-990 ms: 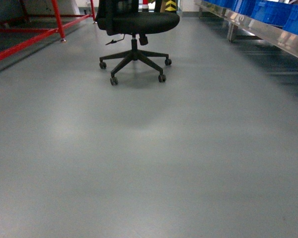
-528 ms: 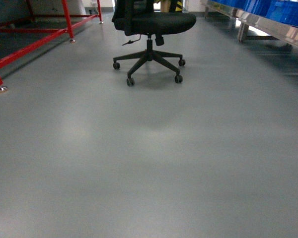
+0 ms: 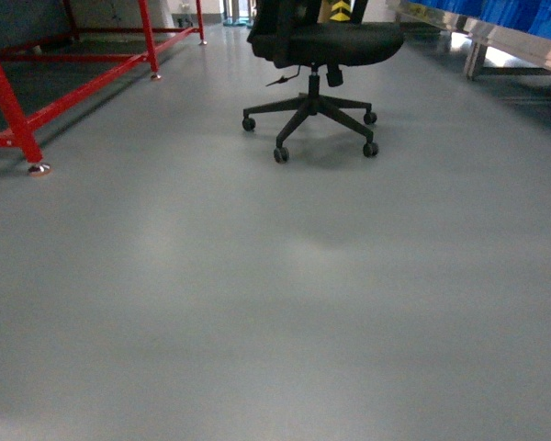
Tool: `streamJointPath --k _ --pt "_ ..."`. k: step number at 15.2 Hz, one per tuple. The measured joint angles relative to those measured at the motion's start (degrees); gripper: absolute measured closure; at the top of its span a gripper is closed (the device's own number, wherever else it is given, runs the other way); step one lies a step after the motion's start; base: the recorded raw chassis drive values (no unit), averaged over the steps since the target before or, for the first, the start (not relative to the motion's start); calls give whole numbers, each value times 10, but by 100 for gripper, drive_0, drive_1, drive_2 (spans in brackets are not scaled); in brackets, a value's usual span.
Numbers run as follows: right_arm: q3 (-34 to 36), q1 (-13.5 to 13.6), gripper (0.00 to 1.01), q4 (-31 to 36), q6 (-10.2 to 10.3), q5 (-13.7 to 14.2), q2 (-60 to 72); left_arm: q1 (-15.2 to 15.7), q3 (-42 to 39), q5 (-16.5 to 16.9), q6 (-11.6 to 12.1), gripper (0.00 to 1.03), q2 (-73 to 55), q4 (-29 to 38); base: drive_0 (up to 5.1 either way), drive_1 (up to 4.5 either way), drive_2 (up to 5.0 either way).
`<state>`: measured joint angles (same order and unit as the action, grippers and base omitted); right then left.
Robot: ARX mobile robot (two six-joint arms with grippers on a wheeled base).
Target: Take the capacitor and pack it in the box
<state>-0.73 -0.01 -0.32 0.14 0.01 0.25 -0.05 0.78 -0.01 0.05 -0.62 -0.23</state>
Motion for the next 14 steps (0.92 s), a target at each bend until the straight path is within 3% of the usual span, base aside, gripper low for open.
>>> streamJointPath --k 14 --pt "0 0 3 1 0 0 0 0 0 0 0 60 0 -2 -498 250 223"
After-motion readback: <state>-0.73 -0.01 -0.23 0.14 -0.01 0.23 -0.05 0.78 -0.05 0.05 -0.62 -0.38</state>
